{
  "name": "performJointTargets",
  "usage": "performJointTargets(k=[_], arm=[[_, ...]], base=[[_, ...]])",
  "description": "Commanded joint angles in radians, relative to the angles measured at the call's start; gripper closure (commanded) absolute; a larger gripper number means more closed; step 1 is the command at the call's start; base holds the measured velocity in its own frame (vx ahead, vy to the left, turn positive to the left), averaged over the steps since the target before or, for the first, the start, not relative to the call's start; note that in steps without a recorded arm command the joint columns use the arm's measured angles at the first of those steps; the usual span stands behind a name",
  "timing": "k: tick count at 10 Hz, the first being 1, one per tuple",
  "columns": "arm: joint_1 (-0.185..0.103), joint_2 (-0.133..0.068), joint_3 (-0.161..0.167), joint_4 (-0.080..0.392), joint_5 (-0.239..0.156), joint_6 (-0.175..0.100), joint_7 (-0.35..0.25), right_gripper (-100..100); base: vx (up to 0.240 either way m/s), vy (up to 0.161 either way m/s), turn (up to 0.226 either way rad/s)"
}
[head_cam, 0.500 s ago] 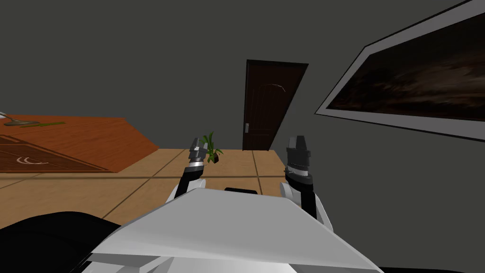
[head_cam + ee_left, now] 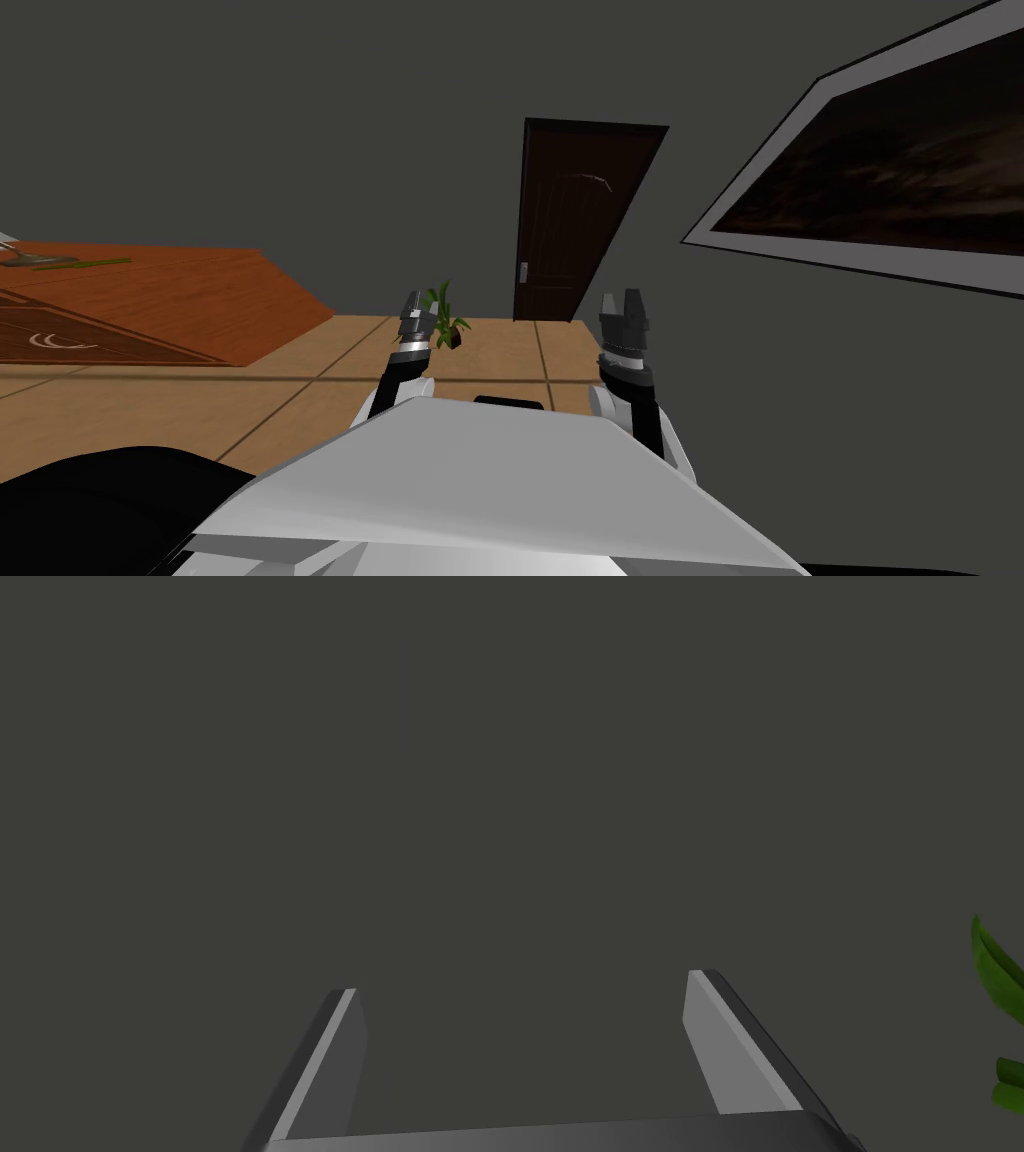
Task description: Pull the door open
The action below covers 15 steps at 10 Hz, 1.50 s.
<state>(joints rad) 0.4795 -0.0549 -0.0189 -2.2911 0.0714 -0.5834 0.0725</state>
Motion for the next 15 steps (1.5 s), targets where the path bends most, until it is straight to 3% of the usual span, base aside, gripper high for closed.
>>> performJointTargets(k=[1, 15], arm=[[-0.003, -0.005, -0.001, 0.012, -0.011, 0.006, -0.028, -100], [-0.022, -0.045, 0.019, 0.155, -0.129, 0.054, -0.315, -100]], base=[[0.105, 0.011, 0.018], [0.105, 0.012, 0.033]])
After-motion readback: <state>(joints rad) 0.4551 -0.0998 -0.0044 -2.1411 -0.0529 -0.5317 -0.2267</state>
